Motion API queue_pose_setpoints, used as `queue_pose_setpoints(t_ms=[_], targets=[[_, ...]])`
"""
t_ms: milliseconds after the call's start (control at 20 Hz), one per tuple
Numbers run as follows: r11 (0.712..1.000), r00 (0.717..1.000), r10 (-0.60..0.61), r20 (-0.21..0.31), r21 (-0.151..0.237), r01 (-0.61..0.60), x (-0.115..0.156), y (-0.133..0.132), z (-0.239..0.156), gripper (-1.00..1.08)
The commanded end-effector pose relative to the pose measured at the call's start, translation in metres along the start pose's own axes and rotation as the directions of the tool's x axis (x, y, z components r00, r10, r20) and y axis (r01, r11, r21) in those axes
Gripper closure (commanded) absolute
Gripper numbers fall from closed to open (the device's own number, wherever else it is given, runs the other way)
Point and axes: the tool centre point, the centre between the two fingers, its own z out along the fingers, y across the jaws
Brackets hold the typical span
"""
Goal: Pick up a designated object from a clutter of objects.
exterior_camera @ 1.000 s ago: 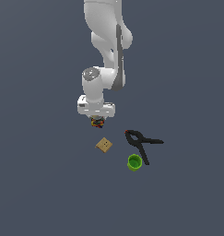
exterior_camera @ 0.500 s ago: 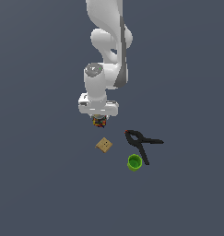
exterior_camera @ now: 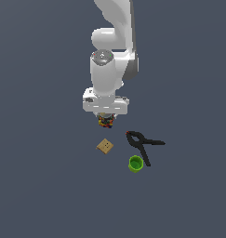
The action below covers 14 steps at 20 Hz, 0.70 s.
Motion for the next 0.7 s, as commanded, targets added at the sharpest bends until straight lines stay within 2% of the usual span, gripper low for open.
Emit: queue_pose_setpoints(t_ms=[0, 650], targets=[[1.000, 1.000, 0.000, -0.003, 0.000, 0.000, 0.011, -0.012, -0.021, 1.08], [1.000, 1.000, 0.000, -0.003, 0.002, 0.000, 0.069, -0.076, -0.125, 1.08]])
